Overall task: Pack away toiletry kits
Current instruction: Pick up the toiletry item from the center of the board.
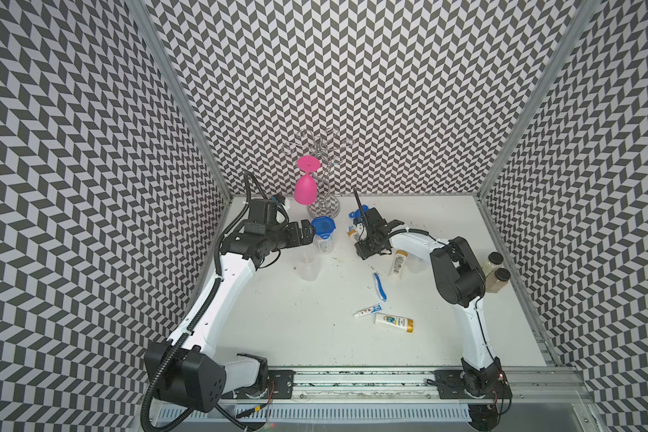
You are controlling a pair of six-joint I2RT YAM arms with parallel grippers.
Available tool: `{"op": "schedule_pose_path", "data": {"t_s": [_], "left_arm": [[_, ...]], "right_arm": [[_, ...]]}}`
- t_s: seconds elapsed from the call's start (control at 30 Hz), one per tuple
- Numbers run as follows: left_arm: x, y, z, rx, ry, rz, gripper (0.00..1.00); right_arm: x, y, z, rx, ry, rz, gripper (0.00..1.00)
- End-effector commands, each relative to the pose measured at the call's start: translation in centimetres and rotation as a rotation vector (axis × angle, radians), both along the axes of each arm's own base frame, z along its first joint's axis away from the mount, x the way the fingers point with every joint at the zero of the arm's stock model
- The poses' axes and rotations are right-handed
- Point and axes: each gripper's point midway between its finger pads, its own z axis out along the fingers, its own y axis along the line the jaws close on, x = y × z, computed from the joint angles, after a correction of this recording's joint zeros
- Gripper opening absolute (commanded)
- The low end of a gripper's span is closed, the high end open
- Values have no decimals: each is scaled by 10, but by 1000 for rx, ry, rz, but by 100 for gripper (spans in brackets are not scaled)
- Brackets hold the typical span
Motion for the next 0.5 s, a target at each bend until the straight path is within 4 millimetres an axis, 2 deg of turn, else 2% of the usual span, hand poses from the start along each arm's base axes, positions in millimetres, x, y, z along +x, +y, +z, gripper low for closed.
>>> {"op": "schedule_pose_path", "data": {"t_s": [0.0,0.1,0.2,0.33,0.4,0.47], "left_arm": [[-2,-1,2,-6,-15,-11,99],[-3,-1,2,-8,-9,-6,100],[-4,-1,3,-12,-7,-4,100],[-4,-2,5,-17,-6,-7,99],[-5,-4,4,-19,3,-18,100],[-8,-5,-1,-4,34,-26,99]], "right_arm": [[-5,3,-18,-13,54,-2,62],[-1,3,-21,-21,51,-1,58],[-3,-2,-26,-43,49,0,50],[-12,-8,-28,-55,50,9,32],[-18,-6,-20,-20,33,32,25],[-25,1,0,64,-17,63,20]]}}
